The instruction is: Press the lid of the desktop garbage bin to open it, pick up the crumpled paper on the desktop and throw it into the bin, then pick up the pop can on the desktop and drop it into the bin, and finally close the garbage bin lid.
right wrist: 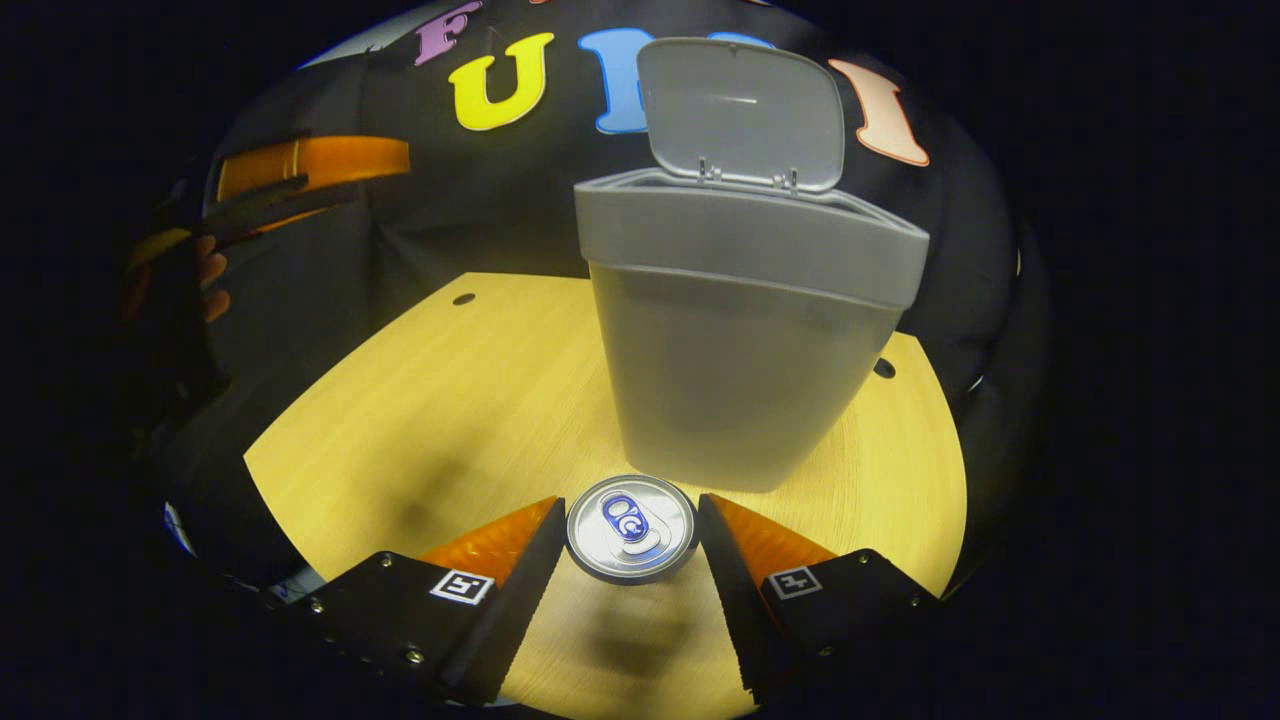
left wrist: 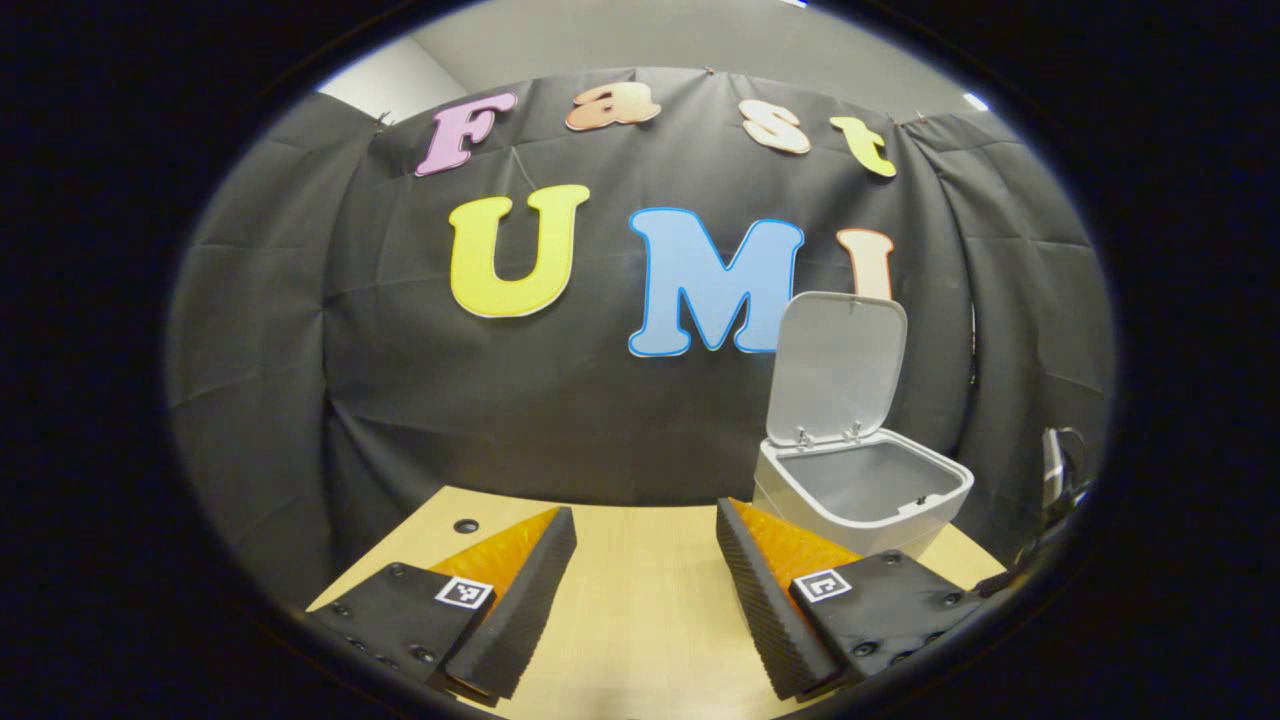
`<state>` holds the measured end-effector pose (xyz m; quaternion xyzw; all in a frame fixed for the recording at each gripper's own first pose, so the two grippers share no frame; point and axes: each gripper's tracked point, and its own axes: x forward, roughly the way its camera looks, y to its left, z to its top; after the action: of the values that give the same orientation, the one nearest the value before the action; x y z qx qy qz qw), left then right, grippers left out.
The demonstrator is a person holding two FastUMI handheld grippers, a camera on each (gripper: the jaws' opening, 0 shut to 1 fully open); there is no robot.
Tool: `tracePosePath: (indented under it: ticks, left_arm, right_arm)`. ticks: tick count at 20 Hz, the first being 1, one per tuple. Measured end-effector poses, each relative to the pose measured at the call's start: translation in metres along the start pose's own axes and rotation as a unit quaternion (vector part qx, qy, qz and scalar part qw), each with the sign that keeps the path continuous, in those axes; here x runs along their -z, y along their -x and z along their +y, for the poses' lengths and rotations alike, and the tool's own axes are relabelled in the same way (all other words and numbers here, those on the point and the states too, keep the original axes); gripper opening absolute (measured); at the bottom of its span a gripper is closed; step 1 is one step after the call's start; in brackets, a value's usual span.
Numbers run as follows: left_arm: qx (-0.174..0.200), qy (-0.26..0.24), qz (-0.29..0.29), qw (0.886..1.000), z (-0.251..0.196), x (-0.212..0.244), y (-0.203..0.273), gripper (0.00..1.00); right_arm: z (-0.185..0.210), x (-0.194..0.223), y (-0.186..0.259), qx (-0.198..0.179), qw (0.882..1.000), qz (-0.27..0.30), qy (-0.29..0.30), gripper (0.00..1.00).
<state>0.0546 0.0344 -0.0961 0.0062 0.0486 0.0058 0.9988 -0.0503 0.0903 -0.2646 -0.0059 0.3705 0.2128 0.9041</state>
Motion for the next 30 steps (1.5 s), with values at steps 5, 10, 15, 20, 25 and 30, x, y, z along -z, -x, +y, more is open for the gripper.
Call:
tracePosePath:
  ticks: [5,10,15,20,25,30]
  left_arm:
    - [0.006,0.002,0.001,1.000,-0.005,0.001,-0.002,0.96]
    - [0.009,0.002,0.001,1.000,-0.008,0.001,-0.001,0.96]
    - [0.010,0.005,0.003,1.000,-0.009,0.004,0.000,0.94]
    - [0.011,0.004,0.005,1.000,-0.011,0.004,0.001,0.96]
    - [0.012,0.002,0.004,1.000,-0.014,0.003,0.001,0.94]
    - [0.010,-0.001,0.005,1.000,-0.014,0.004,0.000,0.95]
  right_arm:
    - [0.001,-0.038,0.022,0.000,0.999,-0.044,-0.013,0.84]
    - [0.007,-0.088,0.054,-0.008,0.994,-0.105,-0.023,0.84]
    - [0.013,-0.140,0.092,-0.022,0.983,-0.179,-0.041,0.84]
    - [0.011,-0.186,0.124,-0.027,0.967,-0.248,-0.052,0.84]
    - [-0.008,-0.221,0.138,0.004,0.954,-0.296,-0.048,0.83]
    - [-0.038,-0.243,0.133,0.044,0.945,-0.319,-0.051,0.83]
